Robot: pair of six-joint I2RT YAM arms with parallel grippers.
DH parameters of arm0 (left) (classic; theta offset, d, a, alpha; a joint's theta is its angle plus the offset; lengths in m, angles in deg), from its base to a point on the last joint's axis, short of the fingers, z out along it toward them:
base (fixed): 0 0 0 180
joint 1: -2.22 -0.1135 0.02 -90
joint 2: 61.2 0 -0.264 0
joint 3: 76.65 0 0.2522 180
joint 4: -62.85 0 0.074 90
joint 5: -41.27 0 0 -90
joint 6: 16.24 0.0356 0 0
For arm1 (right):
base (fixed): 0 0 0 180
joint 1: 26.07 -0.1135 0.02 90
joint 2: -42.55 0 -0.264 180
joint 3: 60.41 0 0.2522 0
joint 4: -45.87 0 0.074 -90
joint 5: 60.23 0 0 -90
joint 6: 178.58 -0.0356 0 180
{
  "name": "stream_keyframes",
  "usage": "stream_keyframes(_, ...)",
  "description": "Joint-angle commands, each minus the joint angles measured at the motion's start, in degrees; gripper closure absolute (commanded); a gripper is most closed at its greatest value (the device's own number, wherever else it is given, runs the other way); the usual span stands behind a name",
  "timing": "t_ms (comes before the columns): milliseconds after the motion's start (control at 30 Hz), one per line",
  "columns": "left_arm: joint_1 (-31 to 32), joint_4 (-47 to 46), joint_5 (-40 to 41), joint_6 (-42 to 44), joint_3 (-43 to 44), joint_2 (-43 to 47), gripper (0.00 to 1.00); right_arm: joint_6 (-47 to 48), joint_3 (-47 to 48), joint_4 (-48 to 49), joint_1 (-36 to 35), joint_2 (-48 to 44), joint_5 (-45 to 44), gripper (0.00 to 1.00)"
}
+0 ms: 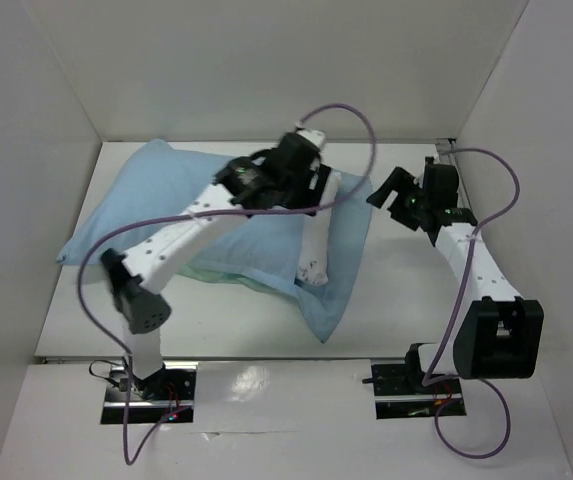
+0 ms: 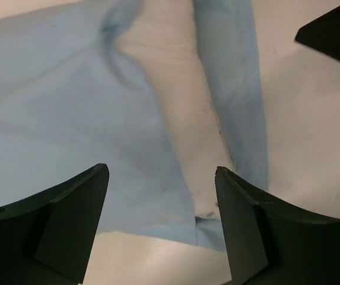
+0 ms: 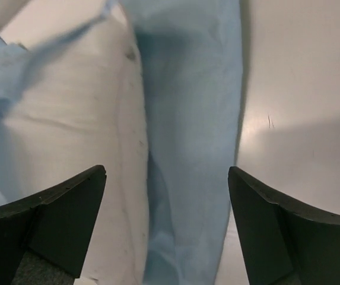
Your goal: Put the pillow into the pillowcase
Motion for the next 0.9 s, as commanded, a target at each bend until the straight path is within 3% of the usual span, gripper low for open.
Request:
stream_keyframes(0, 8.5, 6.7, 14.7, 5.0, 10.7, -10.8, 0.14, -1.6, -7.0, 0.1, 2.9, -3.5, 6.7, 0.08)
stream_keyframes(133, 10.2, 6.6, 19.9, 7.3, 17.1, -20.2, 0.12, -0.4, -11.5, -3.5, 5.8, -7.6, 8.1, 0.04)
stream_keyframes(300, 10.8, 4.0, 20.7, 11.1, 16.5, -25.6, 0.08, 2.1, -14.8, -7.2, 9.7, -10.1, 10.4, 0.03)
stream_keyframes(533, 10.8, 1.5, 30.1, 12.7, 13.3, -31.3, 0.08, 2.7, -17.8, -8.0, 11.7, -11.8, 12.6, 0.03)
stream_keyframes(633, 10.8, 0.9, 33.2, 13.4, 11.6, -35.1, 0.15, 2.2, -17.8, -7.5, 11.7, -11.8, 12.6, 0.03)
stream_keyframes(667, 10.1, 1.6, 34.0, 12.7, 11.1, -35.6, 0.23, 2.2, -17.8, -7.5, 11.7, -11.8, 12.6, 0.03)
stream_keyframes(700, 10.1, 1.6, 33.2, 12.0, 11.1, -35.6, 0.47, 2.2, -17.8, -7.5, 11.7, -11.8, 12.6, 0.03)
stream_keyframes(800, 8.7, 4.5, 30.9, 9.6, 13.7, -34.7, 0.98, 2.2, -17.8, -7.5, 11.7, -11.3, 12.6, 0.03)
stream_keyframes(867, 8.1, 6.0, 27.9, 8.6, 17.0, -32.3, 1.0, 2.2, -17.8, -6.9, 11.7, -11.3, 13.4, 0.03)
